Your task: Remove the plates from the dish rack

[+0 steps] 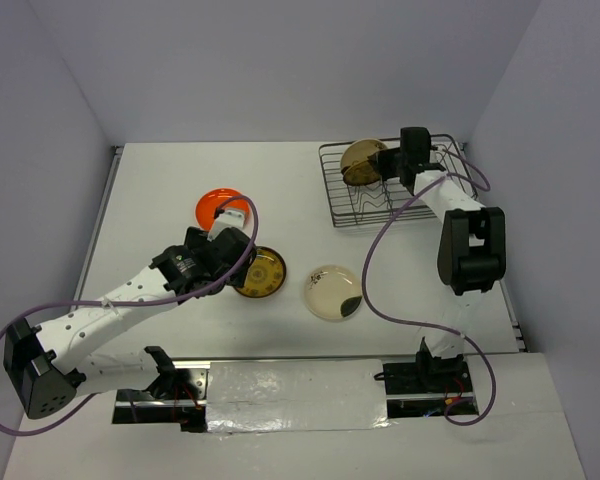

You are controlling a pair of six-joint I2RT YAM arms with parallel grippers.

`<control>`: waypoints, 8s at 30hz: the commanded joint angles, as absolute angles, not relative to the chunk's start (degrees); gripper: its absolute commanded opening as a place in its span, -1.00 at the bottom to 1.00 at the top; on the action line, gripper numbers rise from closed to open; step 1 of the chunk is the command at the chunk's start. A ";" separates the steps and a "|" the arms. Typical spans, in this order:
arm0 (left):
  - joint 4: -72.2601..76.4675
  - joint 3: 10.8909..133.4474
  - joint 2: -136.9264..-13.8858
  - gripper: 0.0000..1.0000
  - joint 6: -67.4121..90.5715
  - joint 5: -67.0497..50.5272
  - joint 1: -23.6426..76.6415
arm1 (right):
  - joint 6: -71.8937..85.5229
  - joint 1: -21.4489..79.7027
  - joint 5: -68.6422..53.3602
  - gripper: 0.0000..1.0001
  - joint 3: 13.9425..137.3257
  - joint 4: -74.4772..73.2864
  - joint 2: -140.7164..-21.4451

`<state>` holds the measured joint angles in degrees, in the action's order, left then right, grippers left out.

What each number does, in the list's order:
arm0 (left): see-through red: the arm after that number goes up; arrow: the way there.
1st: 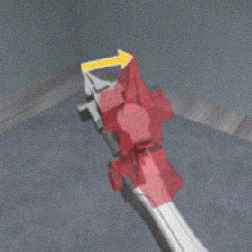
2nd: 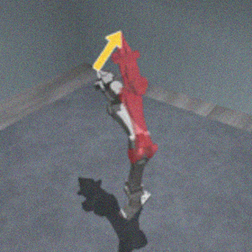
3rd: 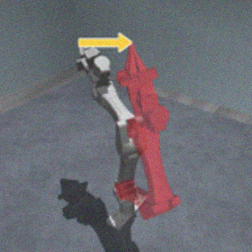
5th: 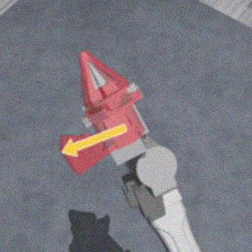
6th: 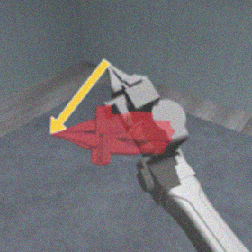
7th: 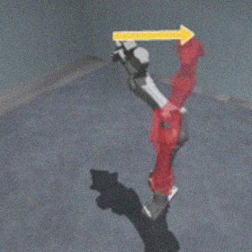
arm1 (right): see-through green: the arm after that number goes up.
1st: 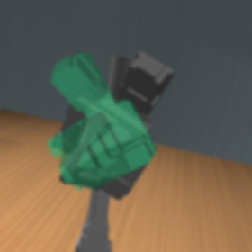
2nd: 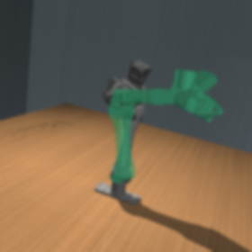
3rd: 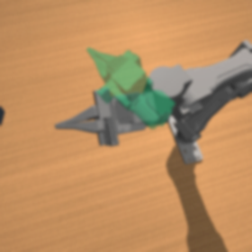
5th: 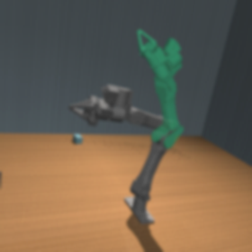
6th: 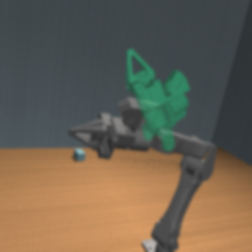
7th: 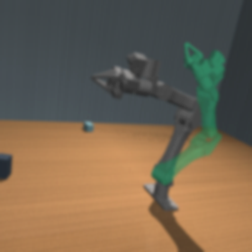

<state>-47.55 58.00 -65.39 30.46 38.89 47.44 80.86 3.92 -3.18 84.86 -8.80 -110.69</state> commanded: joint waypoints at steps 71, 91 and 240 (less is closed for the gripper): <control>-39.55 71.99 -62.31 -1.00 54.93 16.87 39.82 | -29.18 86.75 43.59 -0.97 75.43 -29.81 -79.45; -9.59 46.94 -71.37 -0.92 52.02 6.24 20.04 | 11.60 52.47 19.51 1.00 56.69 -14.15 -50.72; -46.57 53.17 -39.29 0.99 36.81 42.15 25.75 | 15.12 64.67 36.21 -1.00 93.26 -70.94 -92.18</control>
